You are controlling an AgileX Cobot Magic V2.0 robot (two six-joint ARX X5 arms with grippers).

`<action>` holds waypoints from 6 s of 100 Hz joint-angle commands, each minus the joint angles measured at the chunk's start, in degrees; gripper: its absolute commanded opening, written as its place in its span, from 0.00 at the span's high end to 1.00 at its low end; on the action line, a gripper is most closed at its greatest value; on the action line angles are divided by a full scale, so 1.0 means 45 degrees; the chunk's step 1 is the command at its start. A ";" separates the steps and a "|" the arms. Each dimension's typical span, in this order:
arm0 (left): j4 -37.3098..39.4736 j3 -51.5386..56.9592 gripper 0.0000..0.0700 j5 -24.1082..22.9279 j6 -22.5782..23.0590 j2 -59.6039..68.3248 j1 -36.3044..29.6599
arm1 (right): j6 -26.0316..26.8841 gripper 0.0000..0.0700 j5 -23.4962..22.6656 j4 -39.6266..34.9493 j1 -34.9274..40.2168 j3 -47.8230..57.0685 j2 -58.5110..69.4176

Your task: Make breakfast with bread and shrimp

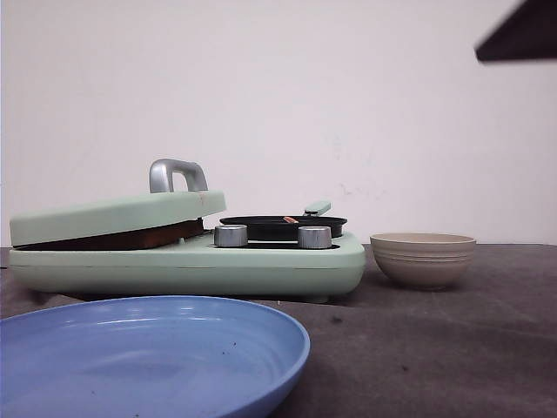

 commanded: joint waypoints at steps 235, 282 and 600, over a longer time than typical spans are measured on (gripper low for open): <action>0.4784 -0.6989 1.00 0.1496 0.2375 -0.0029 0.3740 | 0.0219 1.00 0.0005 -0.0355 0.0112 -0.0840 -0.1292; 0.4804 -0.6985 1.00 0.1622 0.2370 -0.0029 0.3716 | 0.0219 1.00 0.0005 -0.0355 0.0112 -0.0840 -0.1292; 0.4804 -0.6985 1.00 0.1622 0.2365 -0.0029 0.3716 | -0.1452 1.00 0.1836 -0.1462 -0.5906 -0.3186 -0.4182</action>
